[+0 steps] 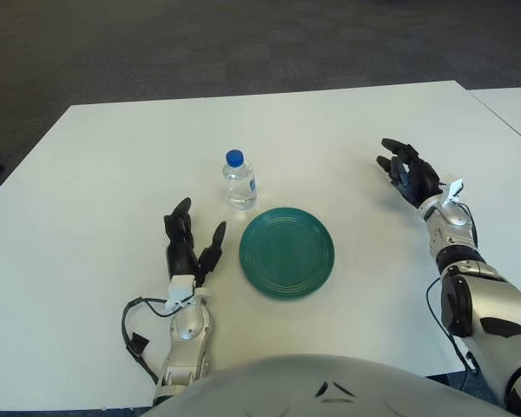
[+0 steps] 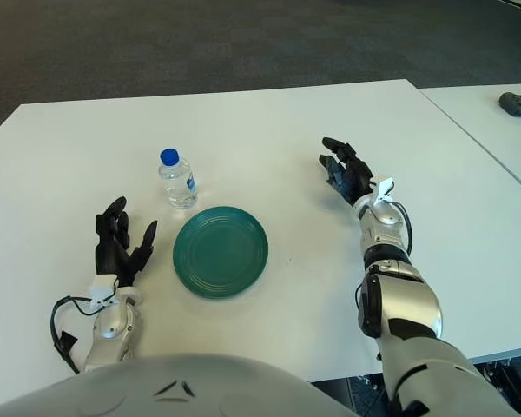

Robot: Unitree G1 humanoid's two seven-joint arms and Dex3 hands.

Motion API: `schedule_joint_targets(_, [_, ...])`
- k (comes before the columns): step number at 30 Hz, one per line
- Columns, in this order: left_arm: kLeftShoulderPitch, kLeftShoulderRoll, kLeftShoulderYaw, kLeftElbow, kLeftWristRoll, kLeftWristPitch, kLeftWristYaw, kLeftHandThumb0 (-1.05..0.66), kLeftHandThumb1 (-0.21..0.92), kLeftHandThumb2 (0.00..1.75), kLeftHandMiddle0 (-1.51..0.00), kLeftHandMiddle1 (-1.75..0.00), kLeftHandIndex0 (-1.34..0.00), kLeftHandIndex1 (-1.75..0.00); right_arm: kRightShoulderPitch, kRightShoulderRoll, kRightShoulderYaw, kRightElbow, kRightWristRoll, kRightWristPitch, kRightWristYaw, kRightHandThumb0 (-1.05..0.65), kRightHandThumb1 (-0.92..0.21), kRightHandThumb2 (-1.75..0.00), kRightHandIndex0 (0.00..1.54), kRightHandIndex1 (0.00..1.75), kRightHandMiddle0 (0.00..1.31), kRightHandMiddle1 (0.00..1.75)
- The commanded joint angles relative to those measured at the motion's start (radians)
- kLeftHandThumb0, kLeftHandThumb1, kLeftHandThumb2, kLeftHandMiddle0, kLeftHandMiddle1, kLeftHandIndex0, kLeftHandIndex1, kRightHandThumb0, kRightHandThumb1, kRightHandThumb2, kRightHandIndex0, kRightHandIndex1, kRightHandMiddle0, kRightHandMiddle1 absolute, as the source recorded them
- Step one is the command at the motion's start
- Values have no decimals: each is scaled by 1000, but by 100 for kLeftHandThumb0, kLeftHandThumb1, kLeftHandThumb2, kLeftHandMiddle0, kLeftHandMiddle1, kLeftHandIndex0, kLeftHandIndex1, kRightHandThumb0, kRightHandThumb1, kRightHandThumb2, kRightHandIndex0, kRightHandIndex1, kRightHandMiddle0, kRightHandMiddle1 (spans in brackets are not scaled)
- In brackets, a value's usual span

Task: Put the bottle into the plate.

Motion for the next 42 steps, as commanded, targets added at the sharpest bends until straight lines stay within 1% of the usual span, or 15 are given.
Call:
schedule_joint_targets(1, [-23,-2,20,32,7,41,-8,-79,91,15,-38,-18,0,-84,81,55,0,-71,23,-47,14,-82,-92,-59,40,30,0,68])
schedule_joint_targets(5, [-49,6,28,53,14,40,-19,-78,92,15,-39,-19,0,-85,128,103,10,-114,21,-75,1,-81,-92,-58,40,30,0,68])
schedule_joint_targets(8, [-69,15,31,54,13,36,-41,-77,92,15,-39,-19,0,-86,203,168,38,-211,11,-111,-22,-80,-92,-58,40,31,0,69])
schedule_joint_targets(11, [-79,22,34,48,9,33,-62,-77,92,14,-40,-19,0,-86,253,192,46,-268,15,-124,-36,-78,-92,-58,39,32,0,72])
schedule_joint_targets(13, [-82,23,37,45,4,31,-74,-78,92,14,-41,-19,0,-86,271,199,46,-290,19,-117,-48,-78,-92,-59,39,32,0,74])
schedule_joint_targets(15, [-84,22,39,40,-5,29,-87,-77,92,14,-42,-20,0,-86,297,211,44,-322,25,-93,-69,-78,-92,-61,39,32,0,76])
schedule_joint_targets(18, [-82,14,38,23,-17,34,-106,-76,91,13,-42,-20,0,-87,332,239,43,-383,30,-28,-123,-78,-92,-64,38,32,0,79])
schedule_joint_targets(23, [-78,2,32,0,-27,50,-128,-74,91,12,-43,-21,0,-87,352,274,46,-444,56,52,-164,-78,-92,-63,39,32,0,82])
schedule_joint_targets(24, [-79,1,31,-3,-28,55,-132,-73,91,12,-43,-21,0,-87,350,283,45,-449,65,63,-168,-78,-92,-61,40,32,0,84])
schedule_joint_targets(30, [-83,-4,29,-21,-28,83,-145,-73,91,12,-43,-21,0,-85,351,310,40,-474,101,91,-175,-76,-92,-51,42,31,0,88])
schedule_joint_targets(34, [-85,-5,30,-27,-28,96,-149,-74,92,12,-43,-21,0,-84,351,319,36,-475,106,90,-176,-75,-92,-48,42,31,0,89])
schedule_joint_targets(37, [-87,-6,32,-34,-29,111,-151,-74,92,12,-43,-21,0,-84,347,330,30,-464,115,70,-169,-75,-92,-45,42,31,0,88])
schedule_joint_targets(42, [-82,-1,34,-50,-26,132,-155,-75,91,11,-42,-21,0,-84,329,338,15,-402,135,25,-139,-76,-92,-44,47,33,0,88])
